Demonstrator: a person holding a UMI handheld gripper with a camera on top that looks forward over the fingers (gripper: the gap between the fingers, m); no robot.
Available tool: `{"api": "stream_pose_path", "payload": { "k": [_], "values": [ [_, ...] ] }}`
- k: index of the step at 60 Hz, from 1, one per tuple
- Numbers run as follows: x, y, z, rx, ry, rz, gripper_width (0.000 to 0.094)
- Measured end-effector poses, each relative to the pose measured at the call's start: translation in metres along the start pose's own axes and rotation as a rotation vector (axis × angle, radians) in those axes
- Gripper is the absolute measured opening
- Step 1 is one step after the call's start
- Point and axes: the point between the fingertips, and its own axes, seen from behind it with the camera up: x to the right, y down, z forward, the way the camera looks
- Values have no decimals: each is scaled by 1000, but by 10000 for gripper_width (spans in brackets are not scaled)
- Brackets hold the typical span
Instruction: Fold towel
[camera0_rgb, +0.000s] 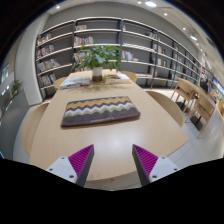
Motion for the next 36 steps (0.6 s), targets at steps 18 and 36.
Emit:
{"api": "stream_pose_path", "payload": {
  "k": [18, 36],
  "values": [
    [-150, -49, 98, -45, -166, -133, 763],
    [-237, -88, 193, -77, -232, -186, 635]
  ]
}}
